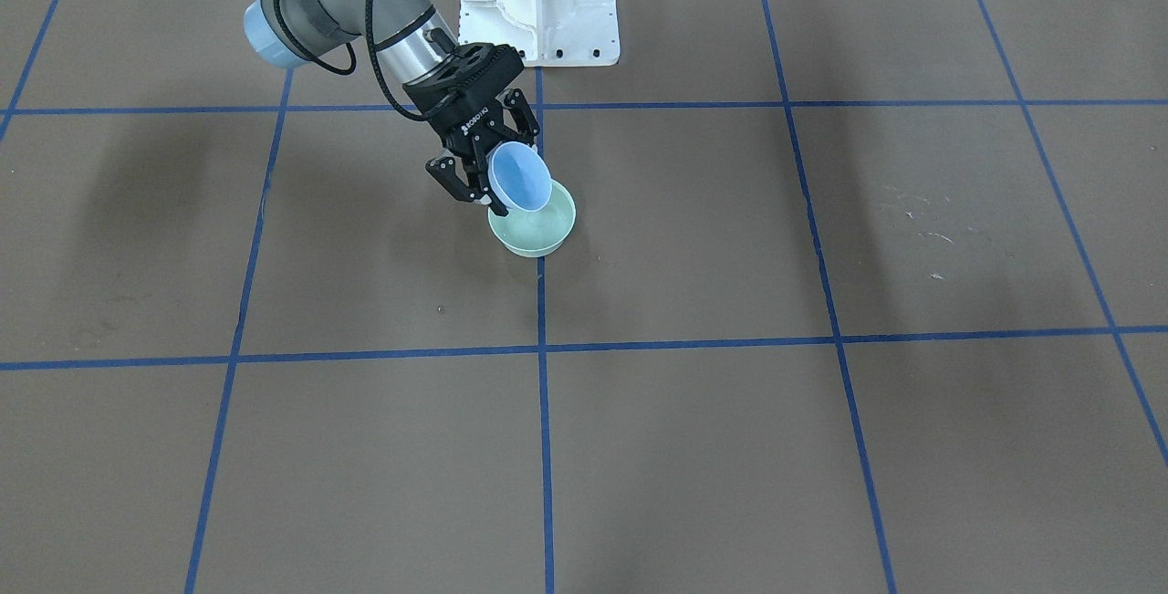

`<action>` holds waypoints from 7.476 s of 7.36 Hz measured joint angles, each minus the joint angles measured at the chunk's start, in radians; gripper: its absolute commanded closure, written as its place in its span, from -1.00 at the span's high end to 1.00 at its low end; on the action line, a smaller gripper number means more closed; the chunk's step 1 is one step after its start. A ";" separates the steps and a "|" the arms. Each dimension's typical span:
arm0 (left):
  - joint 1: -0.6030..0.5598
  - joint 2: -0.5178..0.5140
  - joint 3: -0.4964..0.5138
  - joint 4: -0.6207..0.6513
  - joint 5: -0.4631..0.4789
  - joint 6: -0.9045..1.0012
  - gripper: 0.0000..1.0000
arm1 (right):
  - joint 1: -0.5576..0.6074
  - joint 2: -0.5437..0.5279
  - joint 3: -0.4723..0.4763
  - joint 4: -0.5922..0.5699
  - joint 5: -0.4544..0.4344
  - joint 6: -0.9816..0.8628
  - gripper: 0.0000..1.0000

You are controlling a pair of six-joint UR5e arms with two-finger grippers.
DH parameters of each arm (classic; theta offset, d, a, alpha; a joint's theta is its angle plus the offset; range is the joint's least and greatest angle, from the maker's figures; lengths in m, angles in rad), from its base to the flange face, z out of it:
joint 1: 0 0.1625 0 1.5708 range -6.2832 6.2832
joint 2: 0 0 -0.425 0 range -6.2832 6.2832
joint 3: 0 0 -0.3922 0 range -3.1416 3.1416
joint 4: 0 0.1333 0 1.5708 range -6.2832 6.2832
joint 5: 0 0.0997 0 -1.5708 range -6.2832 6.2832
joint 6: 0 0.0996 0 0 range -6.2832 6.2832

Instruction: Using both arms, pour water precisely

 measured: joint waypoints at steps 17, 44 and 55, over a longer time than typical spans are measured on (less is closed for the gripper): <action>-0.002 0.002 -0.005 -0.041 0.000 0.005 1.00 | 0.039 -0.359 0.011 -0.114 -0.863 0.806 -1.00; -0.001 -0.002 -0.007 -0.041 0.000 0.000 1.00 | 0.035 -0.449 -0.098 -0.102 -0.999 0.924 1.00; 0.001 -0.023 -0.045 -0.041 -0.014 -0.071 1.00 | 0.732 -0.373 -0.006 -0.171 0.381 -0.127 1.00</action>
